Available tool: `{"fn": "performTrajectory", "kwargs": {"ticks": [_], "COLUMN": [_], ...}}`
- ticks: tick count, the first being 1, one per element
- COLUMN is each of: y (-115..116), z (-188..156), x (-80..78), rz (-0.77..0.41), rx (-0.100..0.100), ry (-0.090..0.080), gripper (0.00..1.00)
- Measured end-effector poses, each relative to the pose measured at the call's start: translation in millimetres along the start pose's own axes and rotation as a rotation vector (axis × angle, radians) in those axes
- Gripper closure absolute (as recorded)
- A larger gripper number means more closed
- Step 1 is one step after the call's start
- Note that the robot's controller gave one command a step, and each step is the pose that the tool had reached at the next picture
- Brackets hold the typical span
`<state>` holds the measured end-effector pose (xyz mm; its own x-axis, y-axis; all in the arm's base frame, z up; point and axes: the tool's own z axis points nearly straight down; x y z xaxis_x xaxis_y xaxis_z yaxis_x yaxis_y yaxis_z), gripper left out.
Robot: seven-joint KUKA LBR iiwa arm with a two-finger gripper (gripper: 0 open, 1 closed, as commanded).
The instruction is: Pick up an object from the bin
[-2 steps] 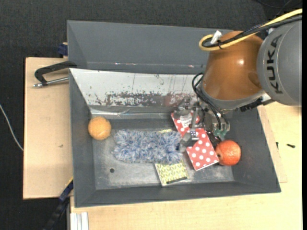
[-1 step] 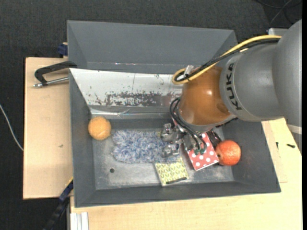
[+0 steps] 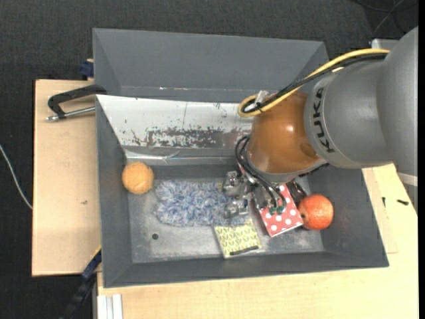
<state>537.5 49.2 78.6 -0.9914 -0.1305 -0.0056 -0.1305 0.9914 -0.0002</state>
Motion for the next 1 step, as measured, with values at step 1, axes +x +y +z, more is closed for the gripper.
{"fn": "performTrajectory", "kwargs": {"ticks": [1], "y": [4.0], "z": [-168.9], "x": [-1.1], "rz": [0.078], "rx": [-0.001], "ry": [-0.002], "gripper": [1.00]}}
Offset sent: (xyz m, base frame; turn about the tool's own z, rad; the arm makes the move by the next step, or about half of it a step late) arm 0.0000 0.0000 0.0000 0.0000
